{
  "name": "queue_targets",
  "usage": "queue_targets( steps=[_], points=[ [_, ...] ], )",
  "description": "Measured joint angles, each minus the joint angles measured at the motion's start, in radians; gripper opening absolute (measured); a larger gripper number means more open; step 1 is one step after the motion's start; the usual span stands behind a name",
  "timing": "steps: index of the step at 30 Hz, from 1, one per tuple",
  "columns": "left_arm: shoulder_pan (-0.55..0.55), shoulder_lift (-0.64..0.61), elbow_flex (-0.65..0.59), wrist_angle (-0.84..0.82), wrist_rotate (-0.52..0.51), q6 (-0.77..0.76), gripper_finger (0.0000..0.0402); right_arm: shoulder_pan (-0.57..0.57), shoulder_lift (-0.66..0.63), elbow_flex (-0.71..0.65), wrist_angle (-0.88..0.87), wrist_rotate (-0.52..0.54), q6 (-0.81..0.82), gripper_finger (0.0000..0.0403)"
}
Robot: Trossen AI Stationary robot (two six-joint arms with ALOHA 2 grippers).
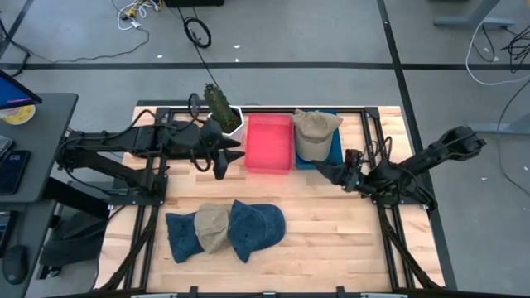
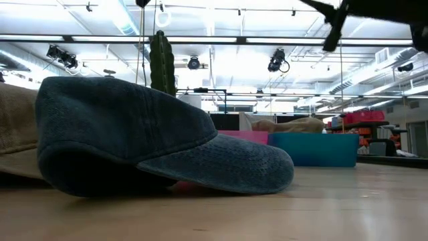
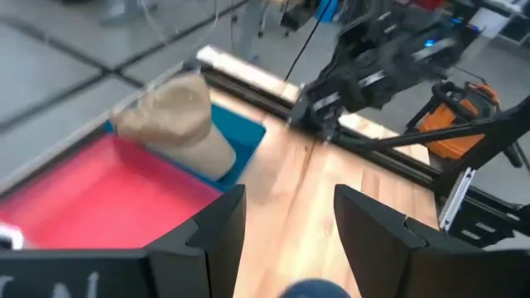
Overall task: Pick & Place hat
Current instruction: Put the right blue cap into the pink bin
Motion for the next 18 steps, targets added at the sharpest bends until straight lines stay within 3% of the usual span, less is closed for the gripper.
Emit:
queue_targets(
  steps=[4,12,18],
  points=[
    [0.000,0.021,0.000,-0.001,0.030,-0.107,0.0188,-0.009,-0.011,0.134,-0.316,-0.098,-0.023,0.0107],
    [-0.036,0.061,0.000,-0.008,0.082,-0.276,0.0188,-0.054,-0.020,0.532,-1.293,-0.314,-0.074,0.0050],
    [-0.108,0.079,0.000,-0.094,0.052,-0.385,0.0188,-0.093,-0.025,0.694,-1.726,-0.375,-0.119,0.0036]
  ],
)
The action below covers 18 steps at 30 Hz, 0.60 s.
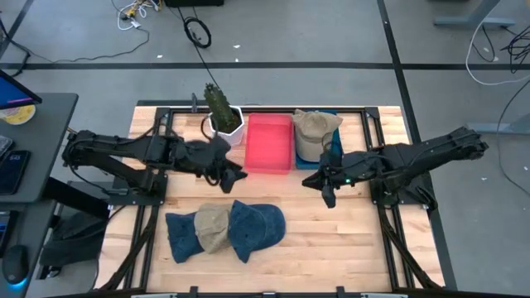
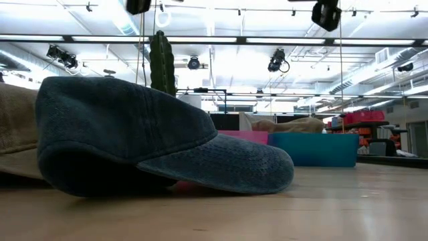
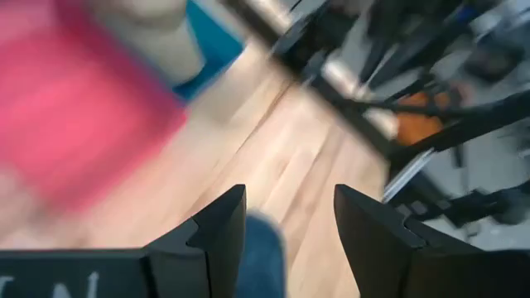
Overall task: Pick & Place hat
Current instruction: Put the right blue cap into the pink bin
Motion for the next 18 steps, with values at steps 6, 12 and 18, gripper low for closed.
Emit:
queue_targets(
  steps=[6,12,18],
  points=[
    [-0.106,0.029,-0.001,-0.097,-0.058,-0.170,0.0188,-0.031,-0.009,0.011,-0.146,-0.038,0.031,0.0039],
    [-0.177,0.095,0.000,-0.248,-0.062,-0.455,0.0188,-0.038,-0.008,0.011,-0.145,-0.038,0.026,0.0039],
    [-0.180,0.212,-0.001,-0.364,0.003,-0.530,0.0202,-0.038,-0.009,0.012,-0.124,-0.037,-0.004,0.0039]
  ],
)
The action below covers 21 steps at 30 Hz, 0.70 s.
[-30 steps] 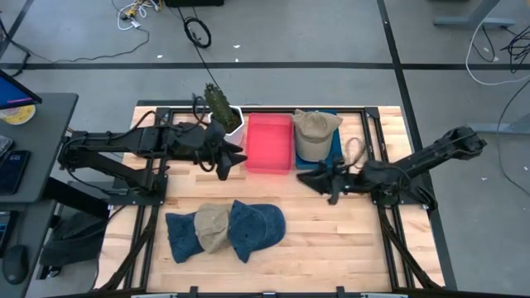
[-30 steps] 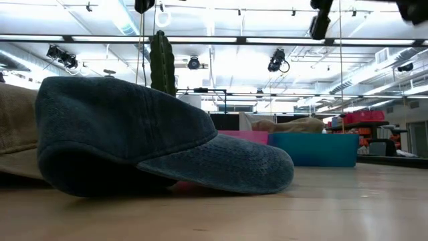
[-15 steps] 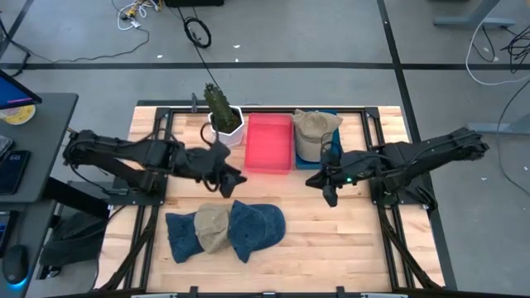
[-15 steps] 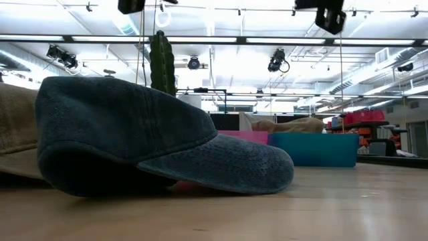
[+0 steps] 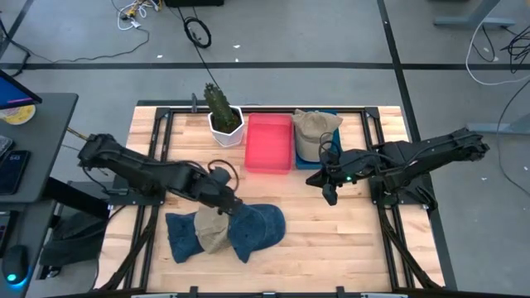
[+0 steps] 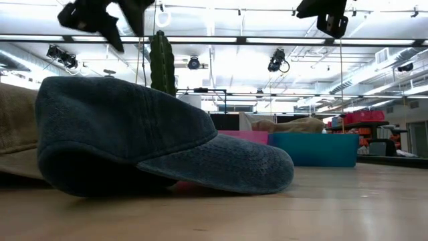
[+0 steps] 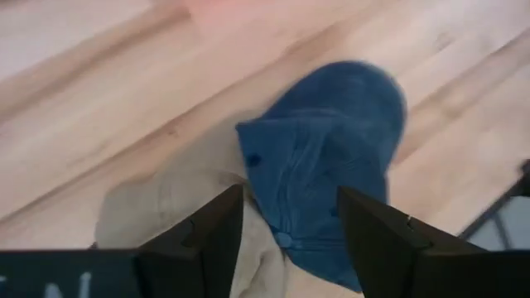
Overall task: Pick & Place hat
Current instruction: Put the right blue cap into the pink bin
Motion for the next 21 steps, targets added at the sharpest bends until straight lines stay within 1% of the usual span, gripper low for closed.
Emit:
queue_targets(
  steps=[6,12,15,18,21],
  points=[
    [0.030,0.118,0.000,0.024,0.065,0.008,0.0253,-0.005,0.000,0.000,0.011,0.000,-0.003,0.0039],
    [0.054,0.186,0.000,0.028,0.159,0.068,0.0298,-0.005,0.000,0.000,0.017,0.000,-0.003,0.0039],
    [0.053,0.207,0.000,0.040,0.180,0.096,0.0308,-0.005,0.000,0.000,0.017,0.000,-0.002,0.0039],
    [0.055,0.228,0.000,0.051,0.223,0.120,0.0309,-0.005,0.000,0.000,0.017,0.000,-0.002,0.0039],
    [0.060,0.242,0.000,0.083,0.226,0.136,0.0309,-0.005,0.000,-0.011,0.027,0.000,-0.002,0.0039]
  ],
)
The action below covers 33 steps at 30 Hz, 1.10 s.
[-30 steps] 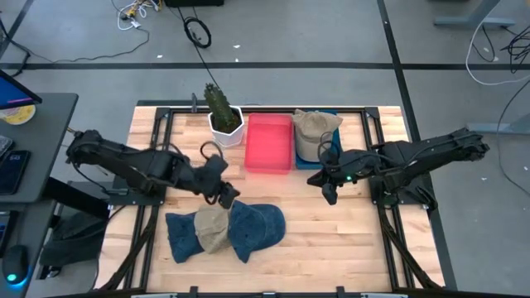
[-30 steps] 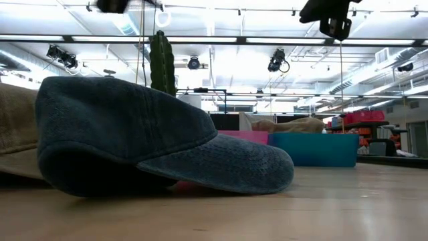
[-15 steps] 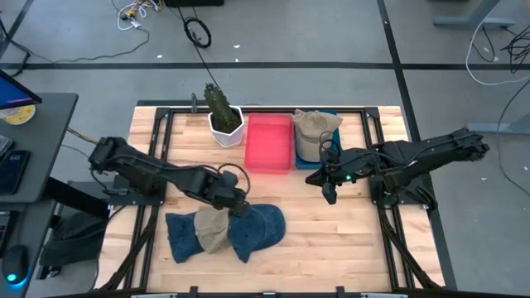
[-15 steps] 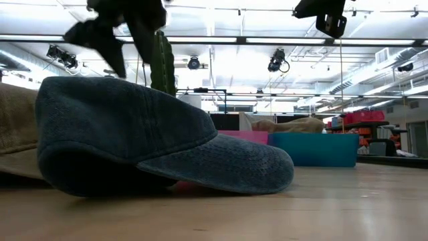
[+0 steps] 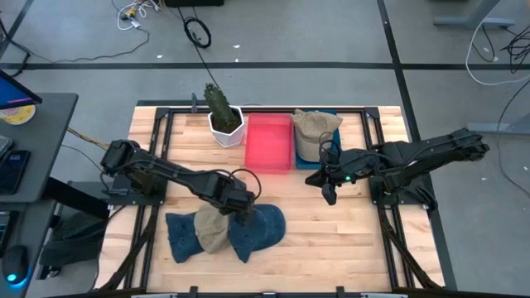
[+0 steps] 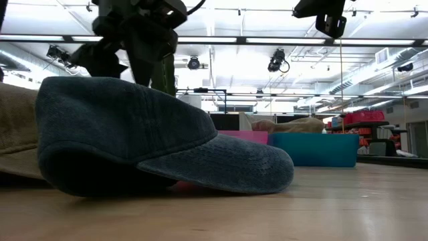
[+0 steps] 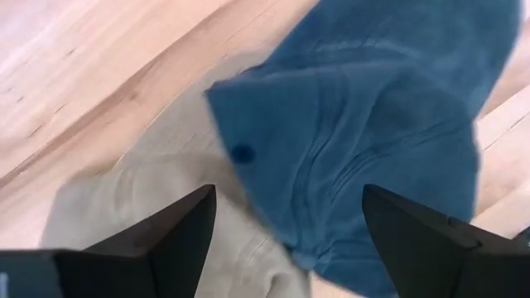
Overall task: Pick & Place hat
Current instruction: Put the right blue cap into the pink bin
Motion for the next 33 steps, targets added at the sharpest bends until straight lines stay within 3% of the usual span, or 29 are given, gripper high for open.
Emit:
queue_targets(
  steps=[15,19,26,33],
  points=[
    [0.007,0.067,0.000,0.104,0.018,0.052,0.0255,0.000,0.003,-0.016,0.051,0.000,0.007,0.0039],
    [0.007,0.071,0.000,0.123,0.027,0.081,0.0198,0.000,0.003,-0.017,0.062,0.000,0.006,0.0039],
    [0.007,0.051,0.000,0.120,0.055,0.100,0.0021,0.000,0.003,-0.017,0.069,0.011,-0.001,0.0039],
    [0.007,-0.018,0.000,0.124,0.056,0.137,0.0006,0.000,0.003,-0.017,0.071,0.012,-0.006,0.0039]
  ],
)
